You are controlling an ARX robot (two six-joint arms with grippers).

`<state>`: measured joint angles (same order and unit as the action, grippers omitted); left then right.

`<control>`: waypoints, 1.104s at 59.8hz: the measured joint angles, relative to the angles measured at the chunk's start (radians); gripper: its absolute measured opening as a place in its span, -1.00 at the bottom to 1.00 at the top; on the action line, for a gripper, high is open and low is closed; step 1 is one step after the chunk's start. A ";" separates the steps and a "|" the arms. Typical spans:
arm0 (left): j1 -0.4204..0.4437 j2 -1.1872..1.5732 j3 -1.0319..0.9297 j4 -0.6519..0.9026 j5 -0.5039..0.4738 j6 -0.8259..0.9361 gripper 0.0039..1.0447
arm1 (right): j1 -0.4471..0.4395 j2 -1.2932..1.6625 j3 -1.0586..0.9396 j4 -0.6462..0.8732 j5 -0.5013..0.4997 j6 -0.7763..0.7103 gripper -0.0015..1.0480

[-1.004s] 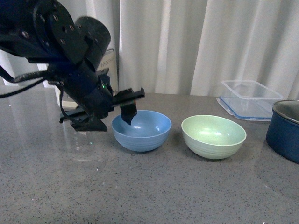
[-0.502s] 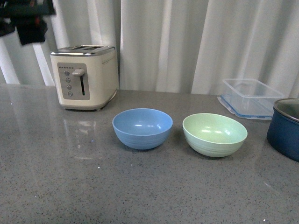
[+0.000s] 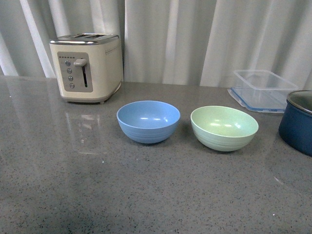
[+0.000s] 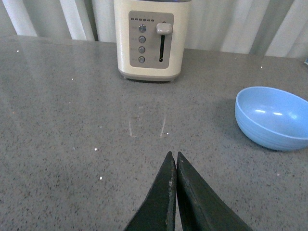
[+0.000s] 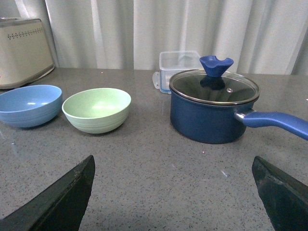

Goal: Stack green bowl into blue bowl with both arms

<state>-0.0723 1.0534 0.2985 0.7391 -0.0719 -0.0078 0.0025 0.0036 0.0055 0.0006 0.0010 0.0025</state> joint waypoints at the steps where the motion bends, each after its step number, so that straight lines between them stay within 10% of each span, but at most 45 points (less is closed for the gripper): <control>1: 0.001 -0.006 -0.006 0.000 0.001 0.000 -0.93 | 0.000 0.000 0.000 0.000 0.000 0.000 0.81; 66: 0.071 -0.582 -0.277 -0.274 0.071 0.000 -0.93 | 0.000 0.000 0.000 0.000 -0.002 0.000 0.81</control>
<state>-0.0017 0.4717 0.0212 0.4652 -0.0006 -0.0074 0.0025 0.0036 0.0055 0.0006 -0.0006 0.0025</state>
